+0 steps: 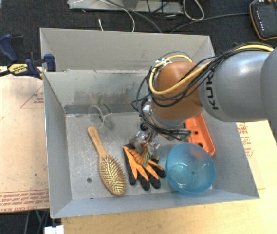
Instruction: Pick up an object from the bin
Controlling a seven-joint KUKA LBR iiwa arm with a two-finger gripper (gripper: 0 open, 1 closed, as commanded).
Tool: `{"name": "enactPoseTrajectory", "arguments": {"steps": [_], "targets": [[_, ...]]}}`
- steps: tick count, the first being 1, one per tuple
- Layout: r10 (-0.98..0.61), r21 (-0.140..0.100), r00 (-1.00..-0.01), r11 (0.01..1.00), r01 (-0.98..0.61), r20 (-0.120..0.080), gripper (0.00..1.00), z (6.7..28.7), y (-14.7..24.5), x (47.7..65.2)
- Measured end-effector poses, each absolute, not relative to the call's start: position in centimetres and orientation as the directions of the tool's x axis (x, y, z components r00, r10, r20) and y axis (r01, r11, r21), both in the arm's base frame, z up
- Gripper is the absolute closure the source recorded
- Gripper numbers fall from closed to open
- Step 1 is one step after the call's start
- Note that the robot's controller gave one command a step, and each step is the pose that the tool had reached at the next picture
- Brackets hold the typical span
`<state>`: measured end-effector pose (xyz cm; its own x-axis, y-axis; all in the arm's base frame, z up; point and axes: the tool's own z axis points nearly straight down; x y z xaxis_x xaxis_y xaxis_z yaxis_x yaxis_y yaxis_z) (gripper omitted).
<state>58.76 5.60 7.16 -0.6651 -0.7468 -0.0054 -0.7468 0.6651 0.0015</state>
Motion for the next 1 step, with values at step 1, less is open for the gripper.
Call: {"name": "enactPoseTrajectory", "arguments": {"steps": [1], "targets": [[-0.746,0.002,-0.665,0.665,-0.746,-0.006,1.0,7.18,5.6,58.76]]}}
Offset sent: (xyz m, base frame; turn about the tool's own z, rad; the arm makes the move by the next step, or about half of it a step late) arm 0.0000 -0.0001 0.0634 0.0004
